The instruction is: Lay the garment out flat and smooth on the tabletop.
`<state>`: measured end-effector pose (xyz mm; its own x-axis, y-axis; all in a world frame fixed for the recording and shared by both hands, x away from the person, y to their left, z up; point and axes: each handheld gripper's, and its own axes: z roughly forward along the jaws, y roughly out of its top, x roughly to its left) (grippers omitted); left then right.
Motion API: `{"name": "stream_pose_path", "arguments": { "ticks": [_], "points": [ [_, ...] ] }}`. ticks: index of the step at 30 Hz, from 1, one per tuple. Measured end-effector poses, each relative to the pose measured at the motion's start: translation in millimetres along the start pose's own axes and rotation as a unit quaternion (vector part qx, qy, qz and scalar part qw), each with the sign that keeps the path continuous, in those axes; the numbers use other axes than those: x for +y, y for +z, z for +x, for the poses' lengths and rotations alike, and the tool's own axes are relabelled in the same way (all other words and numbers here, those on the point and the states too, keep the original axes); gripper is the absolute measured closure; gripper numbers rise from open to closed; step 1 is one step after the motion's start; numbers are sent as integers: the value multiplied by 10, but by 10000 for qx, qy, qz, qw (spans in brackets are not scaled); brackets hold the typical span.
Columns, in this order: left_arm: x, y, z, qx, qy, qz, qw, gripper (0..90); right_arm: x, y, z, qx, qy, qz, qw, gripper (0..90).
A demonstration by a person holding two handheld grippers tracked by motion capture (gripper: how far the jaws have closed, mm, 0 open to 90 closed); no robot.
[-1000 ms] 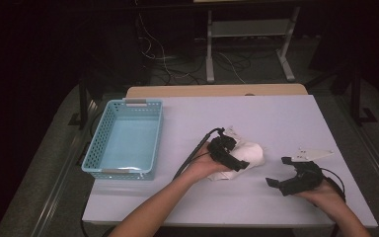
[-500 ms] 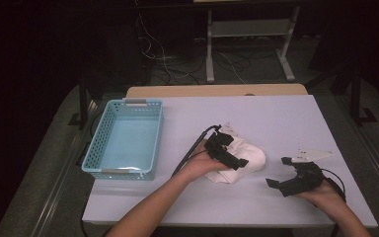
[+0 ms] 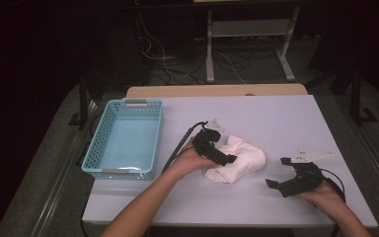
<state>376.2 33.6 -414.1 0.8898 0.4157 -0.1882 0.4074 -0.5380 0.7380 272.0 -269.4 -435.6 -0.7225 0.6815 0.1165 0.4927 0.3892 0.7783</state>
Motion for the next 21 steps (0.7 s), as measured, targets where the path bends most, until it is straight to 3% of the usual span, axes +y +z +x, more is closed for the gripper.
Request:
{"name": "stream_pose_path", "arguments": {
  "ticks": [21],
  "points": [
    [-409,-508,-59,431,-202,-331,9983,0,11,10,6,47,-28,-27,10000,0]
  ]
}}
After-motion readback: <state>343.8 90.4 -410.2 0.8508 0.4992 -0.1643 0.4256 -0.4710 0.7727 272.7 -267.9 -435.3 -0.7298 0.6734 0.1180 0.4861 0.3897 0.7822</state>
